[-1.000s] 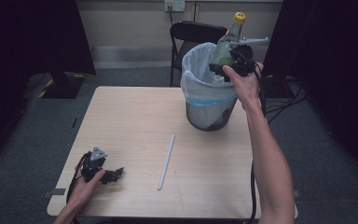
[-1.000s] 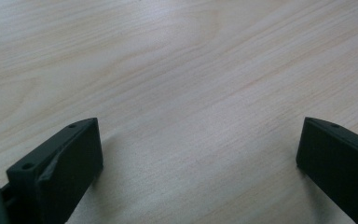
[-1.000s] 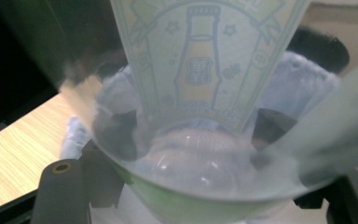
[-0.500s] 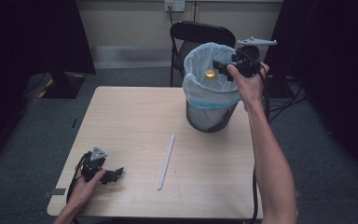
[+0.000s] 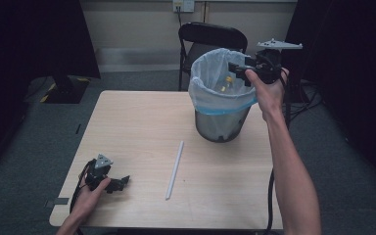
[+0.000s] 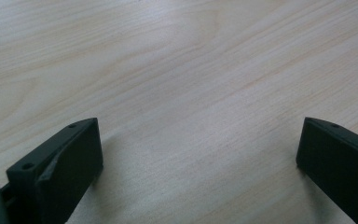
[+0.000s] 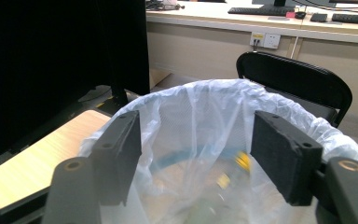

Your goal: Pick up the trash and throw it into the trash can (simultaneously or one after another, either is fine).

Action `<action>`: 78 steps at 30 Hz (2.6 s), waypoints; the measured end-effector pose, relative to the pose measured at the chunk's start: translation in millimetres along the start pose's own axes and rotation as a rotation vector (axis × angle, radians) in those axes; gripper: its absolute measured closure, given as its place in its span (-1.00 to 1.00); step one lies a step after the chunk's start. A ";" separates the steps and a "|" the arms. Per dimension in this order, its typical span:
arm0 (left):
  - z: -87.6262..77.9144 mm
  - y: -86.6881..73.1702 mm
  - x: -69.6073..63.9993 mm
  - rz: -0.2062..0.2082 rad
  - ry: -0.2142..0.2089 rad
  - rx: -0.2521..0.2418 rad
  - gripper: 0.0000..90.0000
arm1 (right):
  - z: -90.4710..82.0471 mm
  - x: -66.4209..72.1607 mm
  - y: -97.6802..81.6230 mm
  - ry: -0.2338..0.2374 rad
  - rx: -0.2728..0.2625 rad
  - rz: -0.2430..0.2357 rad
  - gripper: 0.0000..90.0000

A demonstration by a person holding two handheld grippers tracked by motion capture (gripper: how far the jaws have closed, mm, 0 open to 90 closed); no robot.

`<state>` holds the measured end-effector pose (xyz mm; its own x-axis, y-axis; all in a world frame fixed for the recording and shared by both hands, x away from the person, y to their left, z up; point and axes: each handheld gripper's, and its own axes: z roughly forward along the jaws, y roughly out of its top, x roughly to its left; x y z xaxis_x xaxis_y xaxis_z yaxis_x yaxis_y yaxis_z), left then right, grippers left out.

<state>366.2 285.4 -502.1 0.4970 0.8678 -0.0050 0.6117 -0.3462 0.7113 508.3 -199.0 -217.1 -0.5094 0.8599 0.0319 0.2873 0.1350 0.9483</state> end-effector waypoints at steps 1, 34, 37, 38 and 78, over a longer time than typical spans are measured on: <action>0.0 0.0 0.0 0.000 0.000 0.000 -1.00 | 0.0 0.0 0.0 0.000 0.000 0.000 -0.23; 0.0 0.0 -0.1 0.000 0.001 0.001 -1.00 | -12.8 112.9 -127.3 0.237 0.102 -0.056 -0.34; 0.2 -0.1 -0.4 -0.004 0.000 -0.002 -1.00 | -7.3 121.0 -140.5 0.246 0.135 -0.057 -0.37; 0.0 0.0 -0.1 0.000 0.002 0.001 -1.00 | -4.3 124.1 -147.8 0.244 0.149 -0.052 -0.39; 0.0 -0.1 -0.1 -0.001 0.001 0.001 -1.00 | 50.1 196.9 -280.5 0.285 0.450 -0.129 0.13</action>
<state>366.1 285.3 -502.1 0.4959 0.8684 -0.0046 0.6125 -0.3460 0.7107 368.1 -43.0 -492.7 -0.7448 0.6639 0.0681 0.4949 0.4810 0.7237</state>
